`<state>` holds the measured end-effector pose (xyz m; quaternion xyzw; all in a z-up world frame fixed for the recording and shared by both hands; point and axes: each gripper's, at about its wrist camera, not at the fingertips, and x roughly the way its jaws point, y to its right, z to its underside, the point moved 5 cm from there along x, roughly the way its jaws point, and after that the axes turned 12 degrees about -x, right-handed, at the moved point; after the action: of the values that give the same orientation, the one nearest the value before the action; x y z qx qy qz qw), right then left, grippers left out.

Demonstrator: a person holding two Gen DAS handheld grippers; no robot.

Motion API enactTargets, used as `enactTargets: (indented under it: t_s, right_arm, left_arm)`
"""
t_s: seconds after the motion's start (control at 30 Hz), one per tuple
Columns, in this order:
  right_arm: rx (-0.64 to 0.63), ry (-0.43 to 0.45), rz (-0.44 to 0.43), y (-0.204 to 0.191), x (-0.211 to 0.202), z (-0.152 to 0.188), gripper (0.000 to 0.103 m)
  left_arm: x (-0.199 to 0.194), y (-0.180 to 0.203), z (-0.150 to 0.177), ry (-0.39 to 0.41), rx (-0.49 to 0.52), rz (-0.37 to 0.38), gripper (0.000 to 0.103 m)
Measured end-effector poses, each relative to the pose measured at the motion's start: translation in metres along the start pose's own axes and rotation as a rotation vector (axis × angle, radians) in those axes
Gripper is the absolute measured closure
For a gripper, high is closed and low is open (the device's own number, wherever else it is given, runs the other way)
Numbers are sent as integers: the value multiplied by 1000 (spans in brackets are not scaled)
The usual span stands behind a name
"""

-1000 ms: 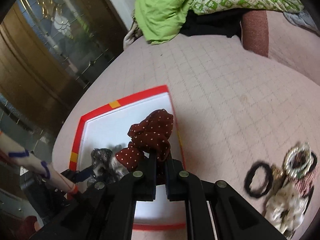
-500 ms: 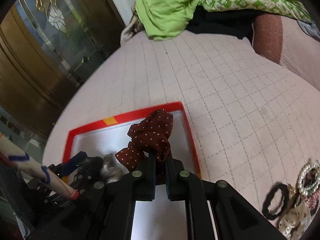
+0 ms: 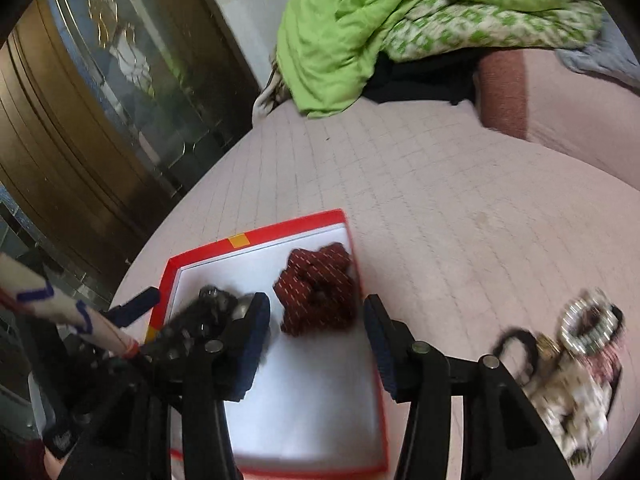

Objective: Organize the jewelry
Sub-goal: 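Carry both scrunchies to the white tray and release them inside, then grasp the white polka-dot scrunchie with the right tool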

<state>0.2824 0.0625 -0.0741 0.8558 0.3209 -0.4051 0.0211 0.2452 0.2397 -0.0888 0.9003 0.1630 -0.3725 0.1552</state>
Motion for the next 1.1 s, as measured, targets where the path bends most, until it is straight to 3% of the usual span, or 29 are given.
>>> enactTargets:
  t_s: [0.27,0.5,0.77,1.1]
  right_arm:
    - [85,42,42,37,-67,65,50]
    - [144,28,201,106,-117,115,50]
    - [137,10,212,131,-109,129,52]
    - [83,-20,229,140,-77,116,58]
  left_arm:
    - [-40,46,35,8,61,69,28]
    - [-49,105,66,-32,163,121,28]
    - [-47,151,96,-67,288,127,28]
    - [-45,173,113,-74,358,112,28]
